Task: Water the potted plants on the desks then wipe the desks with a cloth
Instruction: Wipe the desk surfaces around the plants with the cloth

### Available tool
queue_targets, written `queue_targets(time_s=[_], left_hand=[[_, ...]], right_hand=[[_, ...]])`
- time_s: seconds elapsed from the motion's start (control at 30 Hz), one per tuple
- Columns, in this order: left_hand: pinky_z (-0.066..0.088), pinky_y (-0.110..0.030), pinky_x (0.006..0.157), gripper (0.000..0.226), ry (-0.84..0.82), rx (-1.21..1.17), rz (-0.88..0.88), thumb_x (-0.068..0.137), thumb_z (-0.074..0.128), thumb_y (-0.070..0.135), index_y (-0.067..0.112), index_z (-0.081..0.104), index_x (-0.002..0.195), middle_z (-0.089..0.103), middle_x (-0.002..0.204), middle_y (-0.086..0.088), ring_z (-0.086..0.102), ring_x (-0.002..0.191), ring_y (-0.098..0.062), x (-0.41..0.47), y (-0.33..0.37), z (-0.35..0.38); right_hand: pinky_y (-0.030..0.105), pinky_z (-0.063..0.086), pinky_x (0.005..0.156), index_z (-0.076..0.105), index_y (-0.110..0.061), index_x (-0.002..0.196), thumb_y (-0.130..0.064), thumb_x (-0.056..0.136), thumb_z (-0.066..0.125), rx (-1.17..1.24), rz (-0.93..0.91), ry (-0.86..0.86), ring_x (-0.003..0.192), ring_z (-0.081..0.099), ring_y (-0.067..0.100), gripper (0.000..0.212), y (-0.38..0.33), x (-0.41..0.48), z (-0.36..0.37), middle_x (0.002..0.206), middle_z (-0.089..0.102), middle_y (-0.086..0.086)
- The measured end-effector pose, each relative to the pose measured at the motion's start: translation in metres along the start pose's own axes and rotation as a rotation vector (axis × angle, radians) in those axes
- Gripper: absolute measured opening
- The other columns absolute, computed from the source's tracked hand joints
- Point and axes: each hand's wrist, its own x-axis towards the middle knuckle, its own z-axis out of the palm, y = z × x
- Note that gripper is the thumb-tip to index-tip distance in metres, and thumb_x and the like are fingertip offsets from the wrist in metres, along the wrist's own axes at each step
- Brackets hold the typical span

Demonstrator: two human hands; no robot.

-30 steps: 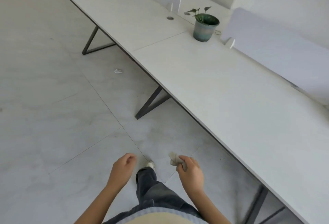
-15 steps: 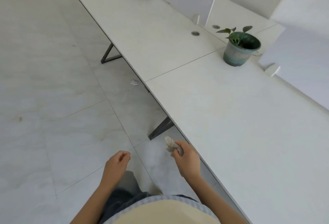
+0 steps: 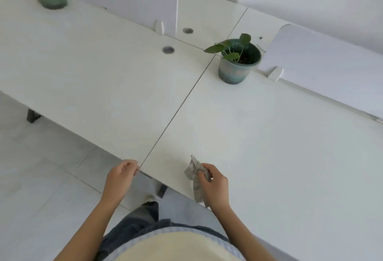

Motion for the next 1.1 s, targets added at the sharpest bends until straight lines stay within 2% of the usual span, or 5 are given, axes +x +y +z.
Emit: queue_targets(time_s=[0.27, 0.5, 0.7, 0.83, 1.1], left_hand=[[0.035, -0.028, 0.093, 0.033, -0.126, 0.249, 0.292, 0.093, 0.046, 0.015, 0.008, 0.053, 0.124, 0.056, 0.126, -0.006, 0.046, 0.117, -0.02, 0.093, 0.055, 0.0], [0.026, -0.052, 0.105, 0.055, -0.148, 0.648, 0.435, 0.084, 0.043, 0.026, 0.001, 0.044, 0.133, 0.034, 0.147, -0.022, 0.023, 0.138, -0.04, 0.156, 0.083, 0.073], [0.039, -0.059, 0.096, 0.063, -0.148, 0.898, 0.415, 0.08, 0.03, 0.038, -0.001, 0.054, 0.123, 0.049, 0.133, -0.029, 0.047, 0.122, -0.049, 0.171, 0.071, 0.105], [0.04, -0.058, 0.094, 0.06, -0.111, 0.954, 0.408, 0.08, 0.032, 0.036, 0.0, 0.054, 0.123, 0.05, 0.132, -0.028, 0.049, 0.12, -0.048, 0.173, 0.07, 0.108], [0.024, -0.047, 0.098, 0.059, -0.015, 1.0, 0.418, 0.077, 0.034, 0.037, 0.004, 0.051, 0.124, 0.051, 0.133, -0.025, 0.039, 0.124, -0.039, 0.181, 0.063, 0.115]], right_hand=[[0.024, 0.049, 0.062, 0.063, -0.017, 0.081, -0.012, 0.09, 0.053, 0.334, 0.282, 0.353, 0.075, 0.061, 0.017, 0.015, -0.016, 0.022, -0.008, 0.081, 0.066, 0.002], [0.023, 0.041, 0.063, 0.047, -0.017, 0.107, -0.023, 0.097, 0.039, 0.372, 0.245, 0.673, 0.082, 0.055, 0.011, 0.014, -0.023, 0.092, -0.091, 0.091, 0.059, -0.004], [0.034, 0.041, 0.083, 0.047, -0.027, 0.122, -0.037, 0.096, 0.037, -0.191, 0.162, 0.387, 0.108, 0.053, 0.026, 0.03, -0.006, 0.173, -0.114, 0.114, 0.059, -0.004], [0.039, 0.01, 0.115, 0.027, -0.032, 0.142, -0.039, 0.096, 0.032, -0.661, 0.198, 0.22, 0.144, 0.008, 0.022, 0.047, 0.008, 0.209, -0.091, 0.157, 0.016, 0.001], [0.042, 0.001, 0.116, 0.02, -0.029, 0.146, -0.05, 0.093, 0.026, -0.859, -0.155, -0.049, 0.145, -0.003, 0.029, 0.057, -0.038, 0.266, -0.018, 0.158, 0.005, 0.008]])
